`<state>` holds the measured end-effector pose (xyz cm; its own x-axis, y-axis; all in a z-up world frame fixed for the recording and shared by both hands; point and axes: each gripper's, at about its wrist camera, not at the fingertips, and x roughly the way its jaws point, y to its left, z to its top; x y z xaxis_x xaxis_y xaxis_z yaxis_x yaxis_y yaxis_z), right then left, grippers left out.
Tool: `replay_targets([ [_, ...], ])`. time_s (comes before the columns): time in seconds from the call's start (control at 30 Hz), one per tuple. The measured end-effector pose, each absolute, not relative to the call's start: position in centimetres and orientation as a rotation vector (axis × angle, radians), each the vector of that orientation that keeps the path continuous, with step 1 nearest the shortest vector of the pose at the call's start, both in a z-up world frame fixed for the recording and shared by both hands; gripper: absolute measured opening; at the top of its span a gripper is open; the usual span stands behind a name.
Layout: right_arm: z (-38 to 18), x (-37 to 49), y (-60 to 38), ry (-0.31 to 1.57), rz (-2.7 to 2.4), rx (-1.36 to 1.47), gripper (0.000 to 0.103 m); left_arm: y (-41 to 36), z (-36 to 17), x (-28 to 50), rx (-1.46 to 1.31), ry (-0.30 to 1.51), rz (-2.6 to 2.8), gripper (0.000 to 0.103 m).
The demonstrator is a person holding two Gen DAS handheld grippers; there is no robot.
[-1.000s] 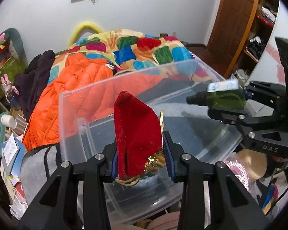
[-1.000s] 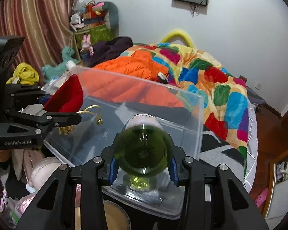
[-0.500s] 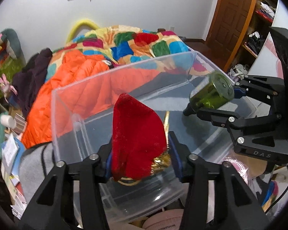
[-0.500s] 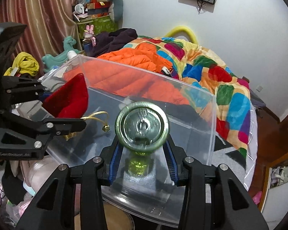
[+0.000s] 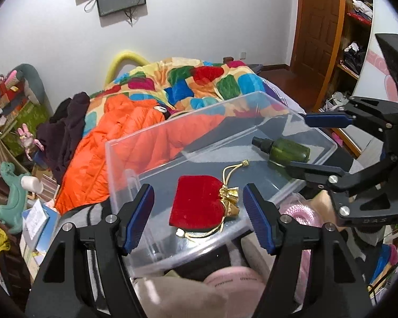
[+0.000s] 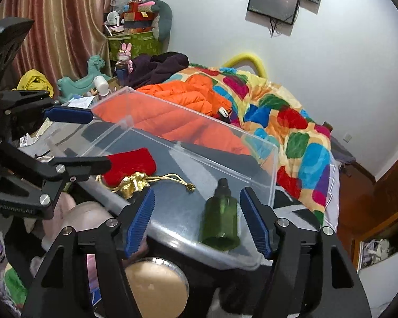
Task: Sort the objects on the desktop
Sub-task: 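Grasp the cream candle jar with the right gripper while the left grasps the white cloth bag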
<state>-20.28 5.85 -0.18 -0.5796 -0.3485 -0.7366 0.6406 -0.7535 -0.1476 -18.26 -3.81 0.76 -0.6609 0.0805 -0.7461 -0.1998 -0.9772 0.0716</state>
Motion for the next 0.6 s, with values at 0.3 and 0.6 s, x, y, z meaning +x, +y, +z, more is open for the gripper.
replay_targets([
  [0.3, 1.7, -16.6, 6.9, 0.585, -2.329, 0.859, 0.07, -4.2, 2.9, -14.7, -1.146, 0.257, 2.786, 0.083],
  [0.6, 2.0, -13.9, 9.8, 0.548, -2.365, 0.813, 0.075, -6.8, 3.5, -10.9, -1.167, 0.255, 2.846, 0.094],
])
